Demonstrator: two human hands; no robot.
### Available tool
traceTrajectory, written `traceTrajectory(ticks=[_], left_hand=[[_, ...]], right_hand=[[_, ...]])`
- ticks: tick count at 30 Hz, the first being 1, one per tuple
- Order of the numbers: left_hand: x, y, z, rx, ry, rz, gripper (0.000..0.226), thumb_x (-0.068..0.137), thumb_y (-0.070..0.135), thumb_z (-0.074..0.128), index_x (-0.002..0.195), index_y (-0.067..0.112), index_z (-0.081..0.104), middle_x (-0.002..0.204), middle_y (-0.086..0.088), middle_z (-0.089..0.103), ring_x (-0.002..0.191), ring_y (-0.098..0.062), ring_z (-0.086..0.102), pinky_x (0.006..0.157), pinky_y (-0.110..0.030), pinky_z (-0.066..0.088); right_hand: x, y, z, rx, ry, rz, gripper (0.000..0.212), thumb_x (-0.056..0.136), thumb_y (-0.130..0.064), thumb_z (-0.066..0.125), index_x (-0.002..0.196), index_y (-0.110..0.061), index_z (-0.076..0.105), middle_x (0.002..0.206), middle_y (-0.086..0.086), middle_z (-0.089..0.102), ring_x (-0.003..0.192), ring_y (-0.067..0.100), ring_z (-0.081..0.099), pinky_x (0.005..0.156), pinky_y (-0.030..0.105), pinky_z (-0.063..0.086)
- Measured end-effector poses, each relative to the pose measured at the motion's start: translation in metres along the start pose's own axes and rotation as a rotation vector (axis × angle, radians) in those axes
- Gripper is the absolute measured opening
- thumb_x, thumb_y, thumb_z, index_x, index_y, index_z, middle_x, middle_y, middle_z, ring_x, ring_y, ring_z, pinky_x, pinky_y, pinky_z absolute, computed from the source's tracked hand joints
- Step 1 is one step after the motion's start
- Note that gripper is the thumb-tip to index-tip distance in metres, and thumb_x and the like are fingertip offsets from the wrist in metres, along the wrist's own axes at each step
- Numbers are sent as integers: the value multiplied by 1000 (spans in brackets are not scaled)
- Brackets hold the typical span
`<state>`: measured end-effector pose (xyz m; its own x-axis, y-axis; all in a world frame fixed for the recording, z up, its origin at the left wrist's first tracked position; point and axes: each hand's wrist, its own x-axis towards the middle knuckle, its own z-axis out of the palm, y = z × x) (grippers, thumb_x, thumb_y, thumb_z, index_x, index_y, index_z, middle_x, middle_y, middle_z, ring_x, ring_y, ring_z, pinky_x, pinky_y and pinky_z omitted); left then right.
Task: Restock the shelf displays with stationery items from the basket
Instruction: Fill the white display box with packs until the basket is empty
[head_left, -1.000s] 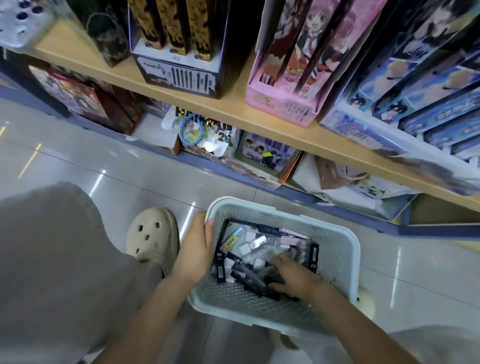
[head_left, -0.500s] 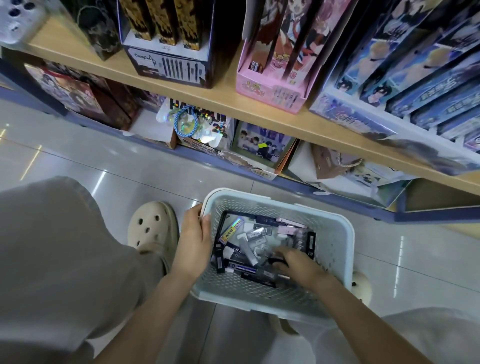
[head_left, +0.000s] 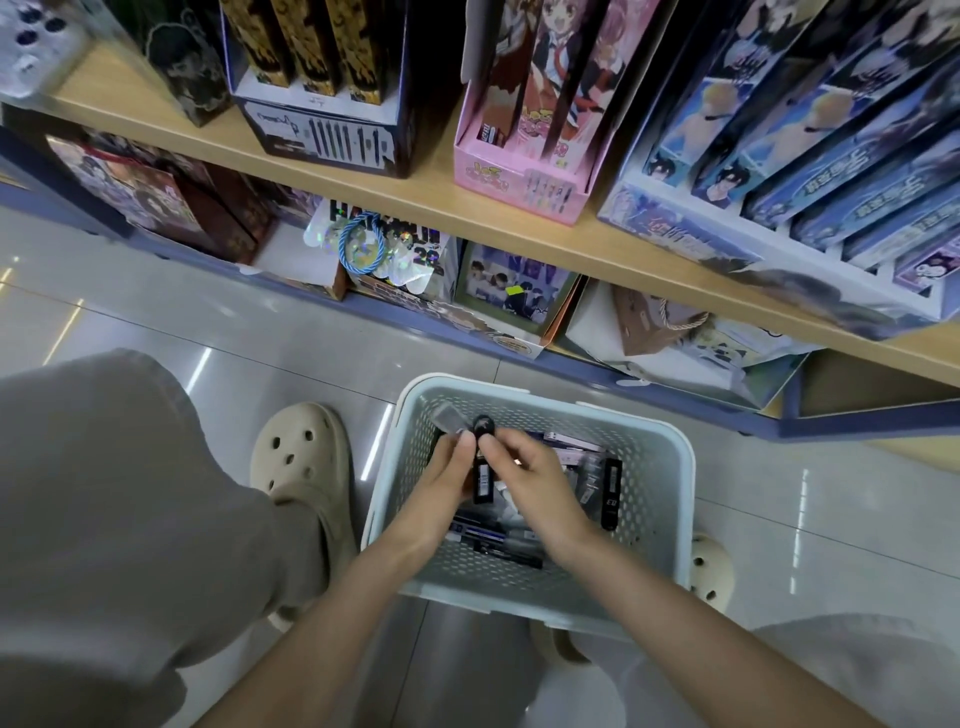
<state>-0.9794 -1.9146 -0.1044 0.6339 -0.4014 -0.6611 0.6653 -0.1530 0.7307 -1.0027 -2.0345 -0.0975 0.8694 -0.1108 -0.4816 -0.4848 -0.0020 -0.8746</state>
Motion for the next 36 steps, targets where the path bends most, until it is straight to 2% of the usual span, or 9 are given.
traceTrajectory(ticks=[3,6,8,11,15,19,24,30,36], left_hand=[[0,0,1,-131,9,-15,77,79,73,44,135,21,47,130,2,60,123,-11,53,109,-40,38],[0,-3,0,-155,62,-1,59,81,65,50,122,23,54,115,1,67,112,-12,60,98,-35,43],[-2,-4,1,-83,122,35,26,94,43,49,99,18,54,81,0,65,75,-10,63,69,-26,50],[-9,3,4,86,165,149,22,101,19,41,80,11,43,50,1,43,39,-5,39,42,-17,34],[-8,6,-1,120,178,170,26,102,16,34,80,7,44,42,4,47,35,-2,34,39,-16,29],[-5,3,-7,115,180,140,25,103,17,33,83,9,46,54,7,52,37,-4,35,39,-19,30],[-8,-1,-5,132,149,103,23,102,18,34,82,10,43,61,7,56,38,-5,37,40,-18,32],[-10,-2,-3,140,100,80,20,102,20,34,94,5,46,62,12,60,41,-4,39,42,-18,32],[-13,-1,-3,111,113,48,22,102,21,33,93,6,46,62,6,55,40,-5,36,41,-18,30]], right_hand=[[-2,-2,10,-170,78,-67,21,95,-18,54,78,-23,64,83,-1,55,75,-5,50,74,12,38],[-7,9,15,-420,71,-204,23,97,-13,51,81,-4,65,81,0,46,73,6,46,72,18,36],[-10,17,15,-585,61,-311,30,98,-18,42,96,1,65,89,4,48,81,15,49,76,21,40],[-14,22,10,-622,19,-321,41,95,-35,32,104,-4,57,99,0,47,92,12,47,83,17,37],[-8,37,-17,-601,112,-190,45,93,-48,36,111,-10,53,107,-3,51,102,4,47,92,16,38],[10,71,-63,-871,206,15,43,95,-24,53,131,-2,46,129,11,49,124,22,42,110,29,29],[17,94,-89,-994,79,108,60,81,-2,67,134,-1,41,132,16,42,128,29,36,111,27,22],[22,95,-96,-1168,-117,117,64,75,-5,70,133,-16,45,132,7,46,128,23,38,107,23,22],[23,96,-97,-1233,-205,120,58,80,-11,68,133,-23,48,127,3,58,118,23,52,103,31,39]])
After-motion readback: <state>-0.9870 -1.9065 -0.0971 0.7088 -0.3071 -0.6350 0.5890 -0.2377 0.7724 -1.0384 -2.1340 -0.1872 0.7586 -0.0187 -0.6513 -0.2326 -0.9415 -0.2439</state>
